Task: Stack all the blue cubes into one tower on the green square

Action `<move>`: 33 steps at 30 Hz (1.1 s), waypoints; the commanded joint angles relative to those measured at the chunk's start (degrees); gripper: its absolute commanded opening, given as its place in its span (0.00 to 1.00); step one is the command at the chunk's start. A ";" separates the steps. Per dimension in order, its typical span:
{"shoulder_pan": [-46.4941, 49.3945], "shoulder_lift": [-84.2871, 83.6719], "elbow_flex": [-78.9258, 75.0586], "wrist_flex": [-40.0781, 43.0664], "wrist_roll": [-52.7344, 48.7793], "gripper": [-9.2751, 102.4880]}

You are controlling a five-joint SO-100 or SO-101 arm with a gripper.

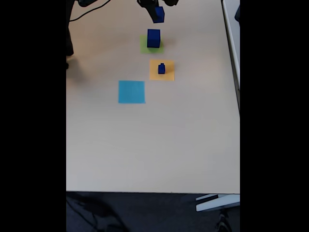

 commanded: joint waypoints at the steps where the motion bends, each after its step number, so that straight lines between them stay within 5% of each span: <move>1: 0.53 -0.44 -2.29 -1.41 -1.23 0.08; 33: -0.53 -11.07 -10.72 3.08 -5.62 0.08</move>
